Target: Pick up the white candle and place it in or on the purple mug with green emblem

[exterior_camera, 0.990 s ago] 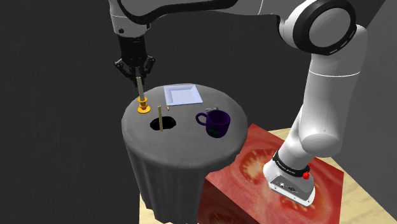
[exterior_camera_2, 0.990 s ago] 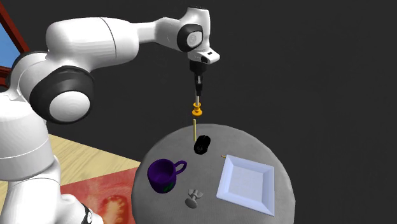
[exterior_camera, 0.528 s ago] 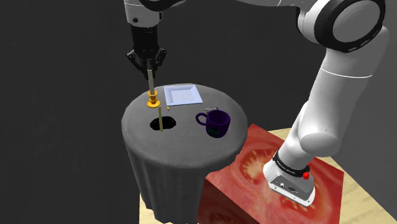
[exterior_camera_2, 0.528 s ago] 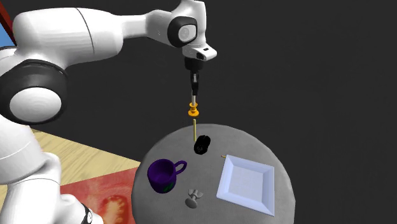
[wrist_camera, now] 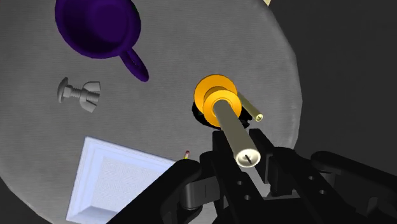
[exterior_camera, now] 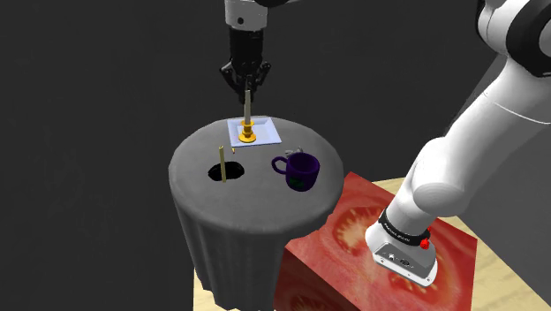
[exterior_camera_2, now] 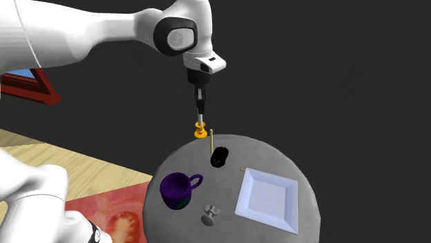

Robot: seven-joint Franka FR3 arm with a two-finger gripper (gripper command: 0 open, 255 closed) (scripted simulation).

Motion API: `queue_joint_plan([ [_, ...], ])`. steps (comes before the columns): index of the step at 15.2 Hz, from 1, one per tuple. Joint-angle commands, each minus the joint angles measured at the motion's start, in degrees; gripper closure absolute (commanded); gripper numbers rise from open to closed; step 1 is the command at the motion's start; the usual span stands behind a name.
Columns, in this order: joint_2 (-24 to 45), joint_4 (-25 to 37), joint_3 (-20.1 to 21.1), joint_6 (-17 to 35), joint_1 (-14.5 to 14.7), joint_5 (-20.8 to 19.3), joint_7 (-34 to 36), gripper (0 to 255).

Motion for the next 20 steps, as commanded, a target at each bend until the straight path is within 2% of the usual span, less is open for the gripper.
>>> queue_joint_plan([
  [1, -4.5, -3.9, -1.2, -0.6, -0.6, 0.9, -2.1, 255],
  [7, -15.8, -12.6, -5.6, -3.3, -2.0, 1.7, -8.3, 255],
  [12, -23.5, -17.4, -9.3, -6.3, -3.0, 0.9, -12.8, 255],
  [20, -24.4, -24.3, -9.2, -0.3, -2.9, 1.1, -12.9, 255],
])
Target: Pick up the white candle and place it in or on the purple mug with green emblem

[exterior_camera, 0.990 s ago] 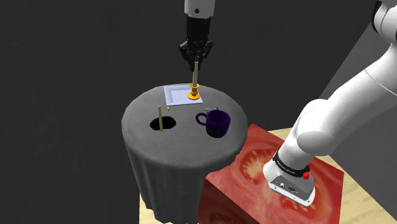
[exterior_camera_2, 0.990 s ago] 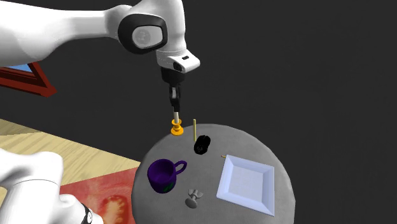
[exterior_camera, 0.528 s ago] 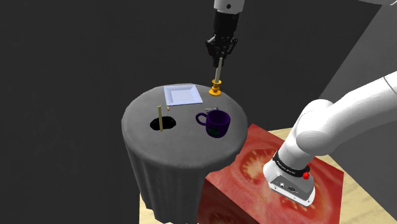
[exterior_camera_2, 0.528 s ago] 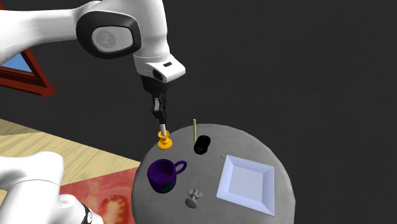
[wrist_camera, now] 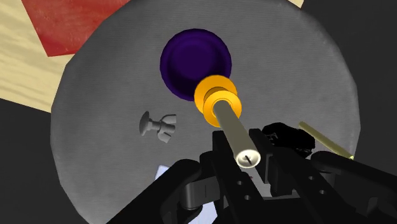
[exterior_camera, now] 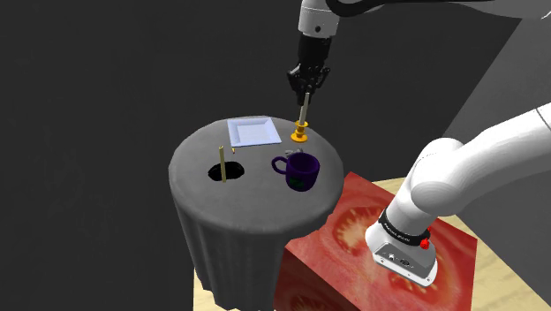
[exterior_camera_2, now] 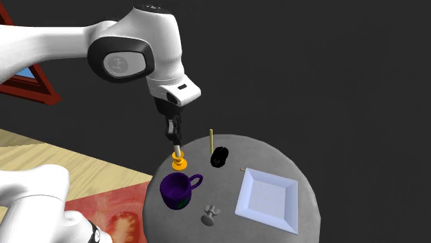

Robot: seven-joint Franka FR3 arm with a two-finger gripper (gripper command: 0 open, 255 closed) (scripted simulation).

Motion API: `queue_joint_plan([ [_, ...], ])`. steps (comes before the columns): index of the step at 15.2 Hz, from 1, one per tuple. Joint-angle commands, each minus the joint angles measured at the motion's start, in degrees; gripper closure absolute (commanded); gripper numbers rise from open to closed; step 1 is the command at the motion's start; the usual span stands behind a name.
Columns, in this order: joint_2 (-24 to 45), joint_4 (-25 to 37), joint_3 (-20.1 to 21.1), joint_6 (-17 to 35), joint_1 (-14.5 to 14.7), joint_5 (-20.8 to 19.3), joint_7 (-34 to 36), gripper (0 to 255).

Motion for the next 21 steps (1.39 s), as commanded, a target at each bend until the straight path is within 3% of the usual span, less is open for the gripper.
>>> queue_joint_plan([
  [1, -0.5, -2.1, 0.0, 1.6, 0.0, 0.1, -0.1, 255],
  [15, 0.1, -12.9, 0.5, 13.0, 0.2, 0.5, -0.2, 255],
  [21, 0.1, -12.9, 0.5, 13.0, 0.2, 0.5, -0.2, 255],
])
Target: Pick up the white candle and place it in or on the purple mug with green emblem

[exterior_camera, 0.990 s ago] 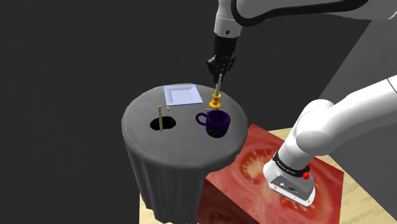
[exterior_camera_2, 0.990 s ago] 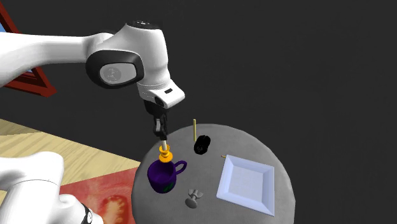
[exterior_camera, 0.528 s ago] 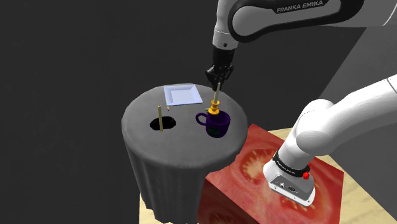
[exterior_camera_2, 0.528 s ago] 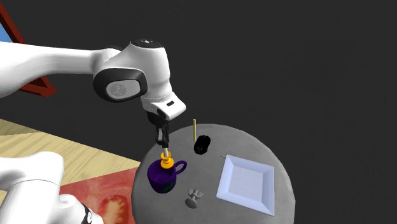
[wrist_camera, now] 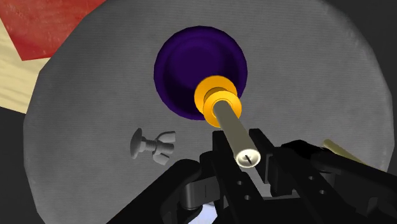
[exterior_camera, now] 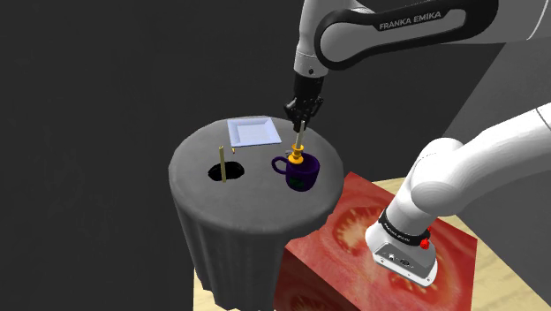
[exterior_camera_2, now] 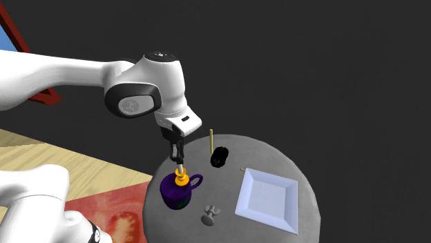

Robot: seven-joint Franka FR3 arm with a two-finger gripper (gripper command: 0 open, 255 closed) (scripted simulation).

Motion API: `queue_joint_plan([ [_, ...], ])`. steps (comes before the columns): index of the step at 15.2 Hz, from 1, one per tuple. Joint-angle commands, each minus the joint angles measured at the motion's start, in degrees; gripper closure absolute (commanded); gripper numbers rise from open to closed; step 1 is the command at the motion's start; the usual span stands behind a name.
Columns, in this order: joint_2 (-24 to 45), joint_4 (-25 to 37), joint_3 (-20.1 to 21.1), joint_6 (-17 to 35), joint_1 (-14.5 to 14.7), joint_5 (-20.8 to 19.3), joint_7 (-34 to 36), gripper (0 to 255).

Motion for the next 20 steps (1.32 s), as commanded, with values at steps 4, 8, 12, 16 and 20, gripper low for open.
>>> queue_joint_plan([
  [4, 0.0, 0.0, 0.0, 0.0, 0.0, 0.0, 0.0, 0],
  [8, 0.0, 0.0, 0.0, 0.0, 0.0, 0.0, 0.0, 0],
  [12, -0.8, 6.7, -0.4, -7.5, -0.1, -0.3, 0.1, 0],
  [16, -0.8, 6.7, -0.4, -7.5, -0.1, -0.3, 0.1, 0],
  [20, -0.8, 6.7, -0.4, -7.5, -0.1, -0.3, 0.1, 0],
])
